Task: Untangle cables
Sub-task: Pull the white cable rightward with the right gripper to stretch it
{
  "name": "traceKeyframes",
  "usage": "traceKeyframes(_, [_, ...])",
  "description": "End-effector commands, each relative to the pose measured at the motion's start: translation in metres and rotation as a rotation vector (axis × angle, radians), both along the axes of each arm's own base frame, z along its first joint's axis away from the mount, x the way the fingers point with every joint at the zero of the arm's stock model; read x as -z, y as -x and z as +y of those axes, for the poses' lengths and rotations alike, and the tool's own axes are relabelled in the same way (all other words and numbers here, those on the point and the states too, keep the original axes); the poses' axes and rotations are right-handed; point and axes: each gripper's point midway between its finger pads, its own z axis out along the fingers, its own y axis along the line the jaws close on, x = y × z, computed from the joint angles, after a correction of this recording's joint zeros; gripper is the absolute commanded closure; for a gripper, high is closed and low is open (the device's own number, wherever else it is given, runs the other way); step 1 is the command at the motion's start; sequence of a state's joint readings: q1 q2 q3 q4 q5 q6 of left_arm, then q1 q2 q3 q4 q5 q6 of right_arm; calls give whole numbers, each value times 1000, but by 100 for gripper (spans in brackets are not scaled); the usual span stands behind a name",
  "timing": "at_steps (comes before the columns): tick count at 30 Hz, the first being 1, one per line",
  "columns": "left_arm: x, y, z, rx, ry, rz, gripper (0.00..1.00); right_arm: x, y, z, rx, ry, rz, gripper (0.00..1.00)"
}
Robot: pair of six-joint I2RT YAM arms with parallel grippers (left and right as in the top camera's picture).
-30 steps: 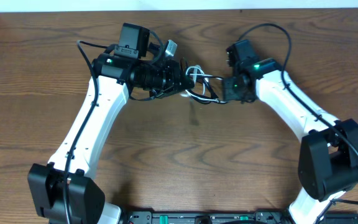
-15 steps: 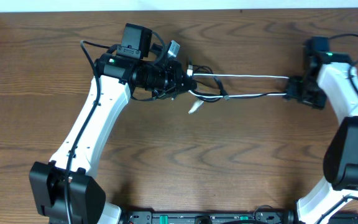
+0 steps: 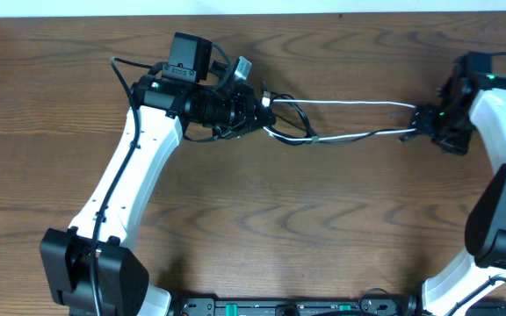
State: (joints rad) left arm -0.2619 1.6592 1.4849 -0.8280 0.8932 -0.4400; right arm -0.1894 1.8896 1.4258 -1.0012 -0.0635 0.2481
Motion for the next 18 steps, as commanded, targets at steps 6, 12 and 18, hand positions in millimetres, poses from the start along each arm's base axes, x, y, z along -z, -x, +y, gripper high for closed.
traceKeyframes(6, [12, -18, 26, -90, -145, -67, 93, -20, 5, -67, 286, -45, -70, 18])
traceKeyframes(12, [27, -34, 55, -190, -310, -102, 93, -23, 5, -66, 278, -145, -101, 16])
traceKeyframes(18, [44, -38, 88, -274, -507, -102, 93, -76, -27, 18, -284, -576, -464, 13])
